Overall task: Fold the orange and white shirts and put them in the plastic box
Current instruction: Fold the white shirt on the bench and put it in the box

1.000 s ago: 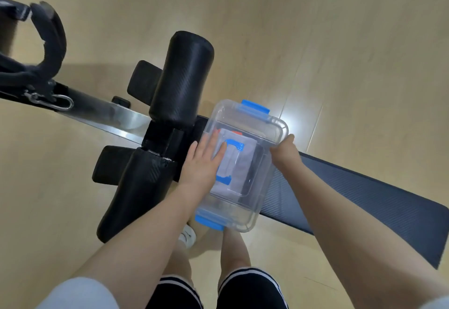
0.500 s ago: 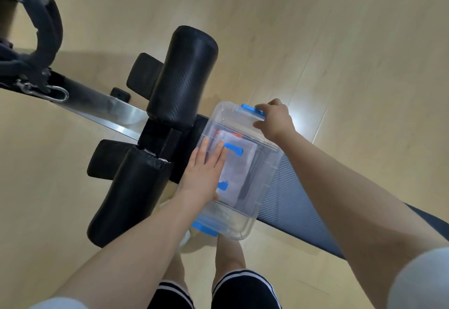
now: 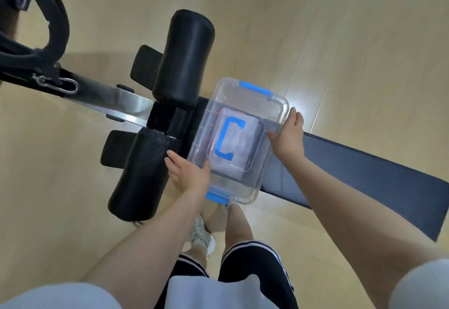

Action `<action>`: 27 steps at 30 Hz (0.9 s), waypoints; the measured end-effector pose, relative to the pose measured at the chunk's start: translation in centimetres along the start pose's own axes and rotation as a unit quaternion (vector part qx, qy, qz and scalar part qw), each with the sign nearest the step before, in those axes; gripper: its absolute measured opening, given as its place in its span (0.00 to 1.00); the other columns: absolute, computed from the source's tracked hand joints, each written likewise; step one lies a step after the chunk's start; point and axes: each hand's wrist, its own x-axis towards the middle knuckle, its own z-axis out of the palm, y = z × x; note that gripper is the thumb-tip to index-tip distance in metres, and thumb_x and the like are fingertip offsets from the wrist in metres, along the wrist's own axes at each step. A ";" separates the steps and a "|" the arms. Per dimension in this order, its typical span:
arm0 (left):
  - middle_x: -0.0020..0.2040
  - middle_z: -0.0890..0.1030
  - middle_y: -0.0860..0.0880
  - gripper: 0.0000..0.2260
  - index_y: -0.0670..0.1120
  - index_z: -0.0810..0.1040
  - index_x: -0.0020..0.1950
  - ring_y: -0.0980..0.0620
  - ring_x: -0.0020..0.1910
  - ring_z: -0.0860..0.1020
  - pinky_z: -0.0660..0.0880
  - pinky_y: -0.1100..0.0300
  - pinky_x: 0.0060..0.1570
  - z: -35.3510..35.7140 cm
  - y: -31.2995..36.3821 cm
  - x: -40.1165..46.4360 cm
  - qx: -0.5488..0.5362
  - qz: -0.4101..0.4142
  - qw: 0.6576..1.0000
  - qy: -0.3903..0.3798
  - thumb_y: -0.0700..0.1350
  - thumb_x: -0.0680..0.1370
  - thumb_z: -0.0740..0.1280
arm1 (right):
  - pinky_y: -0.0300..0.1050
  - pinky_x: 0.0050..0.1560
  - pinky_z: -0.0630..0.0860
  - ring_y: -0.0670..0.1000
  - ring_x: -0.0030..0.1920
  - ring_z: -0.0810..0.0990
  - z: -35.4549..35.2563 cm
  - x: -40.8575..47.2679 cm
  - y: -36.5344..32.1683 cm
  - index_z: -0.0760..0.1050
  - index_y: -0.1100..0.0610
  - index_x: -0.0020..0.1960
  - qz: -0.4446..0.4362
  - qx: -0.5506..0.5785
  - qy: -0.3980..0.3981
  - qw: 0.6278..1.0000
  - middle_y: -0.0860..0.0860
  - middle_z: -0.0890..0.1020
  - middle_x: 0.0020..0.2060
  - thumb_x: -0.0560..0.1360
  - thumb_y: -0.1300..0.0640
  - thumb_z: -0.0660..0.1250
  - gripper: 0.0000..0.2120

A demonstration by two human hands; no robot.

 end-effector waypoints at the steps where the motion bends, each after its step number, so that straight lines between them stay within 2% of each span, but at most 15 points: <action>1: 0.77 0.49 0.41 0.44 0.42 0.39 0.76 0.40 0.74 0.56 0.57 0.48 0.70 0.0 -0.3 -0.1 -0.044 -0.067 0.996 -0.032 0.54 0.74 0.68 | 0.53 0.64 0.67 0.60 0.70 0.65 0.3 -0.6 0.7 0.46 0.59 0.76 0.046 0.050 -0.029 0.997 0.60 0.57 0.74 0.76 0.53 0.65 0.38; 3: 0.74 0.59 0.40 0.40 0.42 0.49 0.76 0.39 0.71 0.64 0.62 0.47 0.68 -0.1 -1.4 -0.9 -0.136 -0.169 0.967 -0.137 0.57 0.74 0.67 | 0.55 0.60 0.71 0.58 0.61 0.73 1.4 -2.2 1.8 0.52 0.61 0.75 0.129 0.120 -0.081 0.981 0.61 0.69 0.67 0.76 0.49 0.64 0.35; 4: 0.72 0.63 0.40 0.35 0.43 0.55 0.74 0.40 0.68 0.68 0.66 0.47 0.67 -0.1 -1.8 -1.5 -0.190 -0.206 0.939 -0.201 0.57 0.75 0.66 | 0.56 0.57 0.73 0.56 0.54 0.75 2.0 -3.0 1.9 0.58 0.62 0.72 0.154 0.144 -0.100 0.972 0.60 0.74 0.60 0.75 0.49 0.64 0.31; 6: 0.70 0.67 0.39 0.30 0.44 0.59 0.72 0.41 0.64 0.73 0.71 0.49 0.62 0.2 -2.6 -2.6 -0.264 -0.247 0.885 -0.294 0.55 0.76 0.66 | 0.55 0.52 0.76 0.56 0.48 0.76 3.3 -4.1 1.9 0.63 0.62 0.67 0.164 0.175 -0.121 0.963 0.57 0.75 0.51 0.76 0.54 0.63 0.24; 7: 0.69 0.68 0.39 0.28 0.44 0.60 0.72 0.42 0.63 0.74 0.72 0.51 0.60 0.4 -3.0 -2.8 -0.286 -0.250 0.874 -0.302 0.53 0.76 0.66 | 0.54 0.50 0.76 0.57 0.49 0.77 3.7 -4.6 1.7 0.62 0.61 0.67 0.160 0.179 -0.124 0.963 0.56 0.75 0.50 0.76 0.56 0.62 0.22; 11: 0.65 0.73 0.39 0.27 0.43 0.64 0.70 0.43 0.62 0.75 0.71 0.55 0.58 1.0 -4.1 -2.7 -0.286 -0.238 0.884 -0.283 0.53 0.76 0.66 | 0.58 0.55 0.77 0.60 0.54 0.78 4.0 -5.1 1.4 0.60 0.58 0.68 0.147 0.200 -0.119 0.961 0.55 0.75 0.54 0.78 0.58 0.61 0.20; 12: 0.62 0.75 0.39 0.26 0.42 0.65 0.69 0.44 0.59 0.76 0.71 0.55 0.58 0.9 -4.3 -2.6 -0.280 -0.233 0.885 -0.288 0.53 0.76 0.66 | 0.60 0.55 0.77 0.60 0.54 0.79 3.9 -5.0 1.5 0.61 0.57 0.67 0.145 0.215 -0.122 0.958 0.56 0.76 0.56 0.77 0.58 0.61 0.20; 14: 0.51 0.78 0.41 0.22 0.42 0.67 0.65 0.47 0.47 0.78 0.71 0.57 0.55 0.8 -4.4 -2.6 -0.281 -0.229 0.886 -0.288 0.51 0.77 0.66 | 0.62 0.55 0.77 0.60 0.54 0.79 3.5 -5.0 1.8 0.63 0.56 0.66 0.150 0.240 -0.140 0.949 0.58 0.77 0.57 0.77 0.60 0.63 0.19; 15: 0.50 0.78 0.42 0.20 0.41 0.67 0.64 0.48 0.44 0.77 0.71 0.57 0.52 0.7 -4.2 -2.6 -0.285 -0.229 0.887 -0.282 0.49 0.77 0.66 | 0.62 0.55 0.77 0.61 0.54 0.80 3.4 -4.9 1.9 0.64 0.56 0.65 0.152 0.247 -0.148 0.946 0.59 0.77 0.57 0.76 0.60 0.63 0.18; 19: 0.60 0.77 0.40 0.18 0.40 0.68 0.66 0.44 0.53 0.79 0.73 0.57 0.46 0.7 -3.5 -2.5 -0.301 -0.226 0.890 -0.258 0.44 0.78 0.65 | 0.65 0.55 0.76 0.63 0.55 0.79 3.1 -5.0 1.8 0.65 0.53 0.58 0.155 0.263 -0.151 0.940 0.59 0.78 0.55 0.76 0.61 0.63 0.13; 21: 0.60 0.78 0.41 0.16 0.40 0.70 0.65 0.46 0.47 0.80 0.74 0.60 0.38 0.9 -3.5 -2.0 -0.300 -0.222 0.897 -0.237 0.41 0.78 0.64 | 0.64 0.53 0.78 0.60 0.51 0.81 3.0 -4.9 1.5 0.66 0.53 0.61 0.145 0.266 -0.164 0.939 0.58 0.78 0.54 0.77 0.61 0.62 0.14; 24: 0.57 0.80 0.41 0.15 0.41 0.71 0.63 0.49 0.39 0.80 0.72 0.60 0.32 0.0 -3.5 -0.9 -0.300 -0.224 0.907 -0.193 0.41 0.77 0.64 | 0.51 0.45 0.81 0.52 0.43 0.79 3.3 -4.8 0.3 0.65 0.53 0.64 0.122 0.288 -0.211 0.926 0.54 0.77 0.50 0.78 0.62 0.60 0.15; 25: 0.56 0.80 0.42 0.14 0.41 0.72 0.62 0.48 0.40 0.80 0.73 0.59 0.33 -0.6 -3.6 -0.5 -0.296 -0.224 0.912 -0.176 0.41 0.77 0.64 | 0.51 0.47 0.81 0.53 0.45 0.80 3.4 -5.0 -0.6 0.66 0.54 0.64 0.123 0.283 -0.223 0.925 0.54 0.78 0.50 0.78 0.63 0.60 0.15; 27: 0.58 0.80 0.41 0.14 0.42 0.71 0.63 0.46 0.44 0.80 0.76 0.56 0.42 -1.6 -4.0 0.2 -0.286 -0.218 0.917 -0.170 0.41 0.77 0.63 | 0.56 0.54 0.79 0.57 0.51 0.80 4.2 -5.1 -1.4 0.66 0.55 0.64 0.120 0.243 -0.228 0.935 0.56 0.78 0.54 0.77 0.62 0.60 0.16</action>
